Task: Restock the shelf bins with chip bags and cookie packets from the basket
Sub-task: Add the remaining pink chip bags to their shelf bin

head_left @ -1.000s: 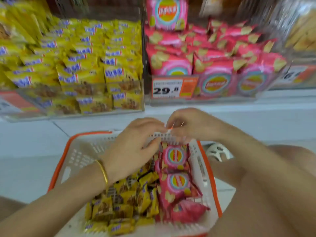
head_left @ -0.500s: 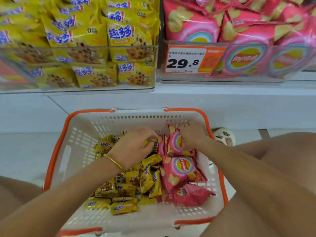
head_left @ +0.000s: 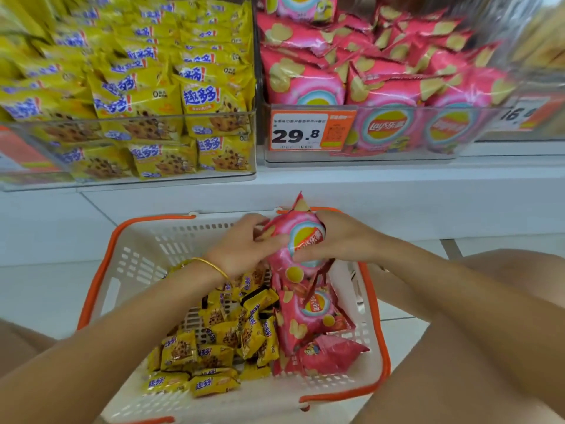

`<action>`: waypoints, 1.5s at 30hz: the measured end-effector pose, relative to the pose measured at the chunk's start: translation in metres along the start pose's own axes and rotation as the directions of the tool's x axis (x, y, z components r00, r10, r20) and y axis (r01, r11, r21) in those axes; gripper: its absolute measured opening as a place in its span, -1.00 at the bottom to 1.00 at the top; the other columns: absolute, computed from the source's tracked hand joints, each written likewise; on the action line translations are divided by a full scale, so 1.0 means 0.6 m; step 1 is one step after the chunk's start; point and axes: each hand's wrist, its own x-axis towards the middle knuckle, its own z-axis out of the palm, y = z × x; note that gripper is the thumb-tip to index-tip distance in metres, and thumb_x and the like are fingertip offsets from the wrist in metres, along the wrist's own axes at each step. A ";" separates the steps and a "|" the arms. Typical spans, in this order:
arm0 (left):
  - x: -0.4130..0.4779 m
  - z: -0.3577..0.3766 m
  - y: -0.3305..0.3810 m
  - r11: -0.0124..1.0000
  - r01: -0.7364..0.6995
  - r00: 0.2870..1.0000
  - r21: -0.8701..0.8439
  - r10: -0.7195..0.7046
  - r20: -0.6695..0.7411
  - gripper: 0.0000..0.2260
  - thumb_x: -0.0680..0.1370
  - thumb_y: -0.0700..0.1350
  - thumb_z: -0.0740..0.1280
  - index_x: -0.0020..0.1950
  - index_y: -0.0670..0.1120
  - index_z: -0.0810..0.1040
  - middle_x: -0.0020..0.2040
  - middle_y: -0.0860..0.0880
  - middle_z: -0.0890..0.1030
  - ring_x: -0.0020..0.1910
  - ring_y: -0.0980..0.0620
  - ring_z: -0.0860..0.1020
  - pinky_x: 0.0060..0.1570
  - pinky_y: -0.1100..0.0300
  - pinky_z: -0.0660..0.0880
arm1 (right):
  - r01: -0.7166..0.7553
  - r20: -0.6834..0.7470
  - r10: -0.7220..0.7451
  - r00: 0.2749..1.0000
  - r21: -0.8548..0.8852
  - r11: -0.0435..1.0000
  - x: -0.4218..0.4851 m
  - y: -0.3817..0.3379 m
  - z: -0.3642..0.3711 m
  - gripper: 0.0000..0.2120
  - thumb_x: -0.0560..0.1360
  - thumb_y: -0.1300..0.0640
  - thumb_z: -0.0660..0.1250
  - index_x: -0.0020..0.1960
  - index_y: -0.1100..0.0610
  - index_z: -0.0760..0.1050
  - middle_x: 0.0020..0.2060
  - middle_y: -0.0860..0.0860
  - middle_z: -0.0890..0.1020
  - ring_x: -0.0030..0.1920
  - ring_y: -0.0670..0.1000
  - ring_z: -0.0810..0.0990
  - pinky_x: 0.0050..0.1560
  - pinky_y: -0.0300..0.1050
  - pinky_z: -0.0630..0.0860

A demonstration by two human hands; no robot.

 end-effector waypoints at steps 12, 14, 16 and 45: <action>-0.036 -0.078 0.171 0.980 -0.170 0.979 -0.101 0.180 0.096 -0.78 0.43 -0.14 0.41 0.07 -0.10 0.55 0.01 -0.13 0.64 -0.18 0.07 0.65 -0.23 0.18 0.63 | -0.001 -0.043 0.020 0.999 0.407 0.913 -0.125 -0.069 -0.101 -0.22 0.27 -0.26 0.49 0.21 0.33 0.48 0.23 0.37 0.43 0.27 0.38 0.39 0.28 0.38 0.29; -0.041 -0.086 0.210 0.975 -0.192 0.976 -0.110 0.201 0.078 -0.71 0.31 -0.02 0.43 0.00 -0.02 0.54 -0.02 -0.15 0.64 -0.16 -0.02 0.65 -0.22 0.11 0.64 | 0.057 -0.127 -0.005 0.992 0.412 0.909 -0.145 -0.089 -0.129 -0.36 0.28 -0.16 0.46 0.15 0.30 0.53 0.19 0.29 0.52 0.22 0.25 0.52 0.30 0.17 0.41; -0.039 -0.091 0.252 0.962 -0.237 0.971 -0.138 0.240 0.009 -0.63 0.27 0.05 0.40 0.03 -0.02 0.51 -0.13 -0.10 0.62 -0.27 0.01 0.64 -0.29 0.11 0.63 | 0.110 -0.254 0.001 0.967 0.421 0.900 -0.159 -0.104 -0.170 -0.37 0.21 -0.13 0.42 0.11 0.31 0.55 0.11 0.26 0.59 0.08 0.12 0.62 0.15 0.02 0.52; 0.247 -0.147 0.353 0.395 -0.070 0.810 0.916 0.558 -0.179 -0.57 0.58 0.14 0.15 0.45 0.15 0.28 0.52 -0.14 -0.06 0.47 -0.25 -0.06 0.39 -0.12 0.11 | 0.349 -0.827 0.082 0.557 0.322 0.880 0.193 -0.132 -0.488 -0.46 0.44 0.16 0.45 0.35 0.28 0.37 0.28 0.13 0.51 0.28 0.06 0.48 0.27 -0.23 0.37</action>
